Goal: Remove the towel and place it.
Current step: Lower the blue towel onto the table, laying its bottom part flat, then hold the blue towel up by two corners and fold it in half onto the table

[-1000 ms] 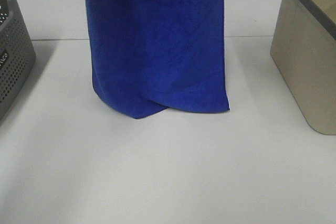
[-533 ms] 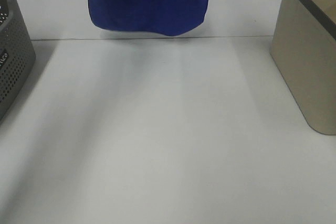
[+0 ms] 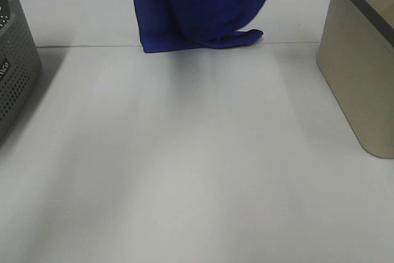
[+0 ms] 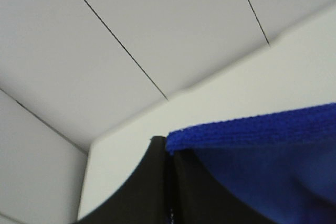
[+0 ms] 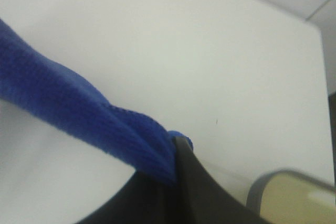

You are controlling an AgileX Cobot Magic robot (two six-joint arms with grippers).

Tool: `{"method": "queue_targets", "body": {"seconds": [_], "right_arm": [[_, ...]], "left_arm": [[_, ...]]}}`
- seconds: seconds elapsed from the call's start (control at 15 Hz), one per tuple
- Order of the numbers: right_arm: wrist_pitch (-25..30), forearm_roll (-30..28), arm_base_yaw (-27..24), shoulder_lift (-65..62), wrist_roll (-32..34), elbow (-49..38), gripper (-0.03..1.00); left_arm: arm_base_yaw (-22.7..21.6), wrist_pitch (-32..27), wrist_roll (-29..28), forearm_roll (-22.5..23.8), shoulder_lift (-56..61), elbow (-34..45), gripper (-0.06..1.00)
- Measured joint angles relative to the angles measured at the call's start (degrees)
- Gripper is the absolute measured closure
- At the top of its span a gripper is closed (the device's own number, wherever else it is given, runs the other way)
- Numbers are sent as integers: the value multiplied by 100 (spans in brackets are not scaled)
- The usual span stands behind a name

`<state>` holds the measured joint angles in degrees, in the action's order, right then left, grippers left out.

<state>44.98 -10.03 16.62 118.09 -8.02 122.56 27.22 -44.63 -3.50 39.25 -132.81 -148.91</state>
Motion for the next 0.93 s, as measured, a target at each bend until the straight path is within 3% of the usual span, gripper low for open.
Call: {"method": "queue_targets", "body": {"seconds": [0.13, 0.27, 0.4, 0.67, 0.8, 0.87, 0.93], "right_arm": [[1180, 229, -6, 0, -292, 0, 97], [2080, 670, -6, 0, -693, 0, 97], [2435, 1060, -6, 0, -1112, 0, 97], [2469, 1513, -6, -155, -1226, -86, 97], [2475, 1914, -6, -441, -1226, -355, 97], [2475, 2068, -6, -699, -1226, -613, 97], [2469, 2257, -6, -1197, -1226, -1301, 97]], "left_arm": [[57, -1639, 1152, -1301, -6, 0, 94], [6, -2441, 1679, -1982, -11, 0, 94], [-120, -2492, 1776, -2378, -11, 0, 94], [-298, -2504, 1748, -2888, 418, 378, 94], [-298, -2498, 1753, -3002, 905, 1043, 94], [-298, -2498, 1753, -3105, 1238, 1702, 94], [-298, -2498, 1713, -3306, 1874, 2934, 94]]}}
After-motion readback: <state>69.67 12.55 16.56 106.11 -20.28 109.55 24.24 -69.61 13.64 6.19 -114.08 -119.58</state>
